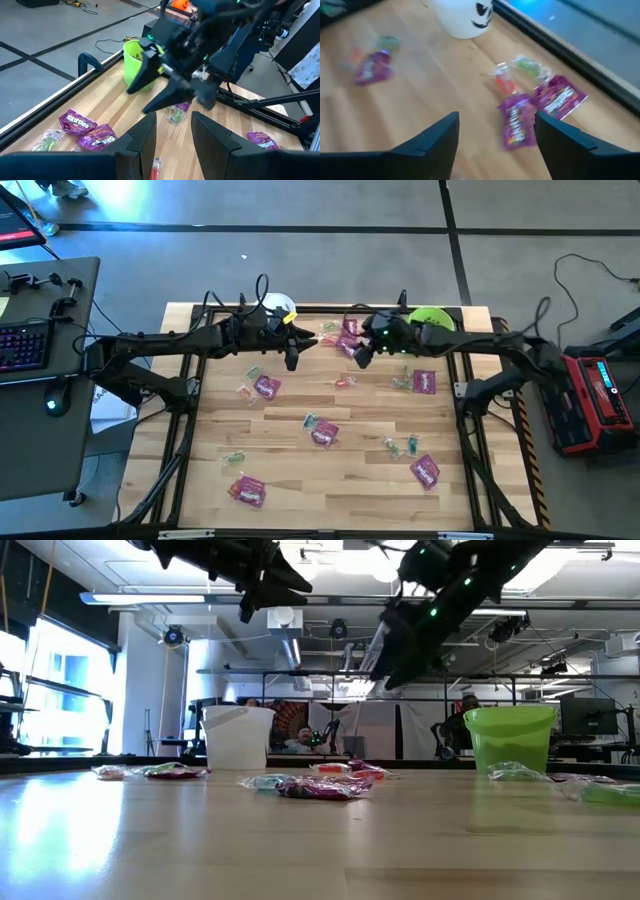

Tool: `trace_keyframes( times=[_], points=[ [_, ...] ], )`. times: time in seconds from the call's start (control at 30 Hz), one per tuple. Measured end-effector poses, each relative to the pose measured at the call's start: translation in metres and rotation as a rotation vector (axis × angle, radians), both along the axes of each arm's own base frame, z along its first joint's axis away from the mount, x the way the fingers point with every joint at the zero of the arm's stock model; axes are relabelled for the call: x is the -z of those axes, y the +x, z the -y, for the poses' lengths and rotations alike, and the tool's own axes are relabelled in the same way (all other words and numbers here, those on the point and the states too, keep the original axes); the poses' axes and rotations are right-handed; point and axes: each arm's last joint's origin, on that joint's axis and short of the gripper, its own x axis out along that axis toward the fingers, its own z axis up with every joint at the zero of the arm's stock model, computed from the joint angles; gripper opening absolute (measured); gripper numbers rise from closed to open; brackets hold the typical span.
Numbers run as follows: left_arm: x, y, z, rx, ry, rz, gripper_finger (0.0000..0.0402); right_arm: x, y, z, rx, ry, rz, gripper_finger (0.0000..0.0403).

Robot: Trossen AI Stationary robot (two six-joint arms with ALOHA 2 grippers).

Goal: Sort candy by brand, put in halloween buckets
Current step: Put the violet candy into the green bucket

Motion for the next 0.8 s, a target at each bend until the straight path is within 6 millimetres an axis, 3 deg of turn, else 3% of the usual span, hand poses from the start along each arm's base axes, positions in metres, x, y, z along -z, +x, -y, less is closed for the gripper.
trace_keyframes(
  times=[0.2, 0.37, 0.8],
  points=[
    [0.002, -0.001, 0.0, -0.001, -0.005, -0.018, 0.0115, 0.025, 0.02, 0.006, -0.029, -0.116, -0.067, 0.0253],
    [0.002, -0.001, 0.0, -0.002, -0.007, -0.019, 0.0115, 0.048, 0.033, 0.021, 0.108, -0.143, -0.056, 0.0254],
    [0.002, -0.001, 0.0, -0.003, -0.006, -0.021, 0.0115, 0.075, 0.059, 0.084, 0.48, 0.086, -0.105, 0.0254]
  ],
)
